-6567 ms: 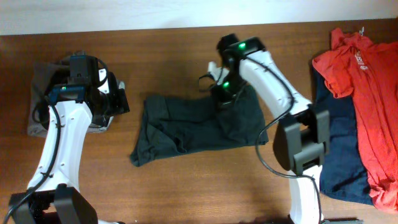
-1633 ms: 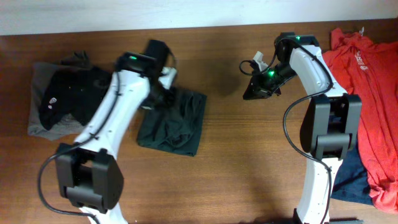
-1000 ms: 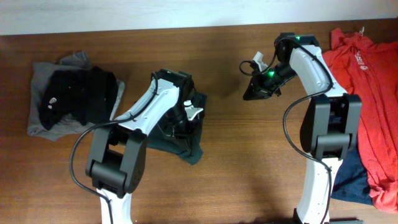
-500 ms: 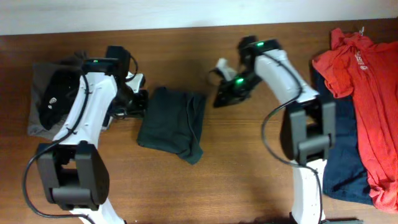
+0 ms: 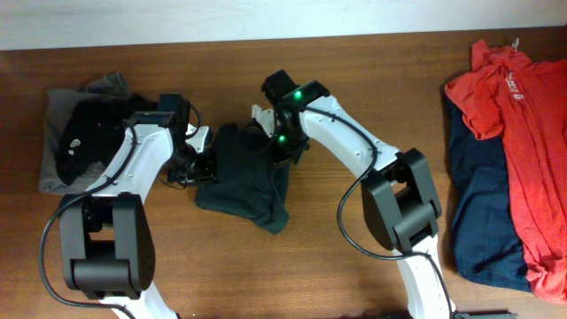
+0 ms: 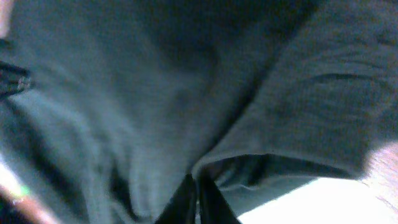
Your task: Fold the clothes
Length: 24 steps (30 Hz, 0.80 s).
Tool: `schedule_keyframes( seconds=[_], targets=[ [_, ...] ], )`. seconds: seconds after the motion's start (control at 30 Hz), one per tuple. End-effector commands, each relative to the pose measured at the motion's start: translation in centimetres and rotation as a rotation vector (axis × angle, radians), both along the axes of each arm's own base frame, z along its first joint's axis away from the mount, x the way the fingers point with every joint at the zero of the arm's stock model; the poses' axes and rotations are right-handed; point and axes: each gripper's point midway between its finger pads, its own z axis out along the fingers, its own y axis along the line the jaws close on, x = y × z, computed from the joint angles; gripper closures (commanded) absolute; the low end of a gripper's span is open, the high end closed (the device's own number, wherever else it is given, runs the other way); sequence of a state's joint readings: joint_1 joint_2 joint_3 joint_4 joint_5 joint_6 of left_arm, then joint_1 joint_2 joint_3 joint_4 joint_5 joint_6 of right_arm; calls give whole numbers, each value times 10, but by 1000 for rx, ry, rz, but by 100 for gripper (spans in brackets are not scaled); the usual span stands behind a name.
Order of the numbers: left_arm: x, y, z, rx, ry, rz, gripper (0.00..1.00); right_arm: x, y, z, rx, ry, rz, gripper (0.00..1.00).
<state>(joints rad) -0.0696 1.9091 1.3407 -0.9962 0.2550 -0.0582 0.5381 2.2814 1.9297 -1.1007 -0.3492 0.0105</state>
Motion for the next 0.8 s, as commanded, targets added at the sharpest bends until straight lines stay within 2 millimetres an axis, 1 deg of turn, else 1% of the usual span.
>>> schedule_keyframes(
  seconds=[0.0, 0.07, 0.1, 0.17, 0.2, 0.23, 0.27, 0.33, 0.37, 0.47, 0.5, 0.53, 0.57, 0.6, 0.7, 0.77],
  targets=[
    [-6, -3, -4, -21, 21, 6, 71, 20, -40, 4, -159, -74, -125, 96],
    [-6, -3, -4, -21, 21, 6, 71, 24, -53, 6, -167, -60, -162, 96],
    [-6, -3, -4, -21, 21, 6, 71, 26, -67, 9, -174, -36, -206, 96],
    [-6, -3, -4, -21, 21, 6, 71, 27, -84, 13, -162, -1, -244, 96],
    [-6, -3, -4, -20, 21, 6, 71, 26, -85, 18, -112, 20, -220, 93],
    [-6, -3, -4, -20, 21, 6, 70, 25, -83, 22, -63, 28, -186, 87],
    [-6, -3, -4, -20, 19, 6, 69, 26, -82, 28, -9, 31, -160, 77],
    [-6, -3, -4, -20, 19, 6, 66, 36, -87, 33, 16, 15, -184, 68],
    [-6, -3, -4, -20, 19, 6, 66, 38, -87, 34, 26, 10, -186, 66],
    [-6, -5, -4, -20, 18, 1, 66, 53, -78, 41, 115, -30, -188, 53],
    [-6, -5, -4, -20, 17, 1, 65, 59, -66, 47, 181, -57, -165, 48],
    [-6, -4, -4, -17, 17, 1, 65, 61, -59, 50, 218, -74, -141, 46],
    [-6, -4, -4, -17, 18, 1, 65, 65, -47, 55, 261, -106, -111, 42],
    [-6, -4, -4, -17, 18, 1, 64, 67, -41, 54, 263, -123, -100, 41],
    [-6, -4, -4, -17, 18, 0, 64, 67, -32, 42, 211, -147, -78, 41],
    [-5, -5, -4, -17, 15, -1, 64, 69, -39, 21, 98, -152, -126, 43]
  ],
)
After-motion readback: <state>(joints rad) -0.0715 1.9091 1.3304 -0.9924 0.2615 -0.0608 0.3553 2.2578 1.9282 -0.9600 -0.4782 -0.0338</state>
